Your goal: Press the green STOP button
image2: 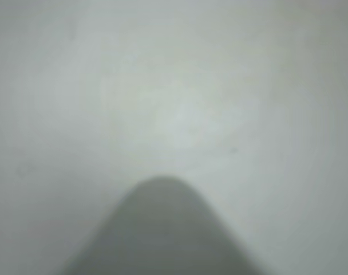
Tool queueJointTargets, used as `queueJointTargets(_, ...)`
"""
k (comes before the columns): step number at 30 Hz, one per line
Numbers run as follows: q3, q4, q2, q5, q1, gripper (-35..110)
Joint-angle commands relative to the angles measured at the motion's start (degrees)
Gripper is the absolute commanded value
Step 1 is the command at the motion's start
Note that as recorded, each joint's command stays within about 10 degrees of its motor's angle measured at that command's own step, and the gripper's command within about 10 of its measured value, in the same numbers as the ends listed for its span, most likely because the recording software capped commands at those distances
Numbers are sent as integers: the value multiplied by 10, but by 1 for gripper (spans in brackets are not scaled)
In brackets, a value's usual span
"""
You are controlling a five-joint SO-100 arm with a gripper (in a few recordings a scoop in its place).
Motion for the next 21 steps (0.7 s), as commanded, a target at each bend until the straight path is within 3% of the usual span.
queueJointTargets(1,-100,-4,-91,-22,-3,0)
queueJointTargets(13,-308,-5,-284,-48,-2,0)
queueJointTargets(21,-359,-5,-359,-49,-11,0)
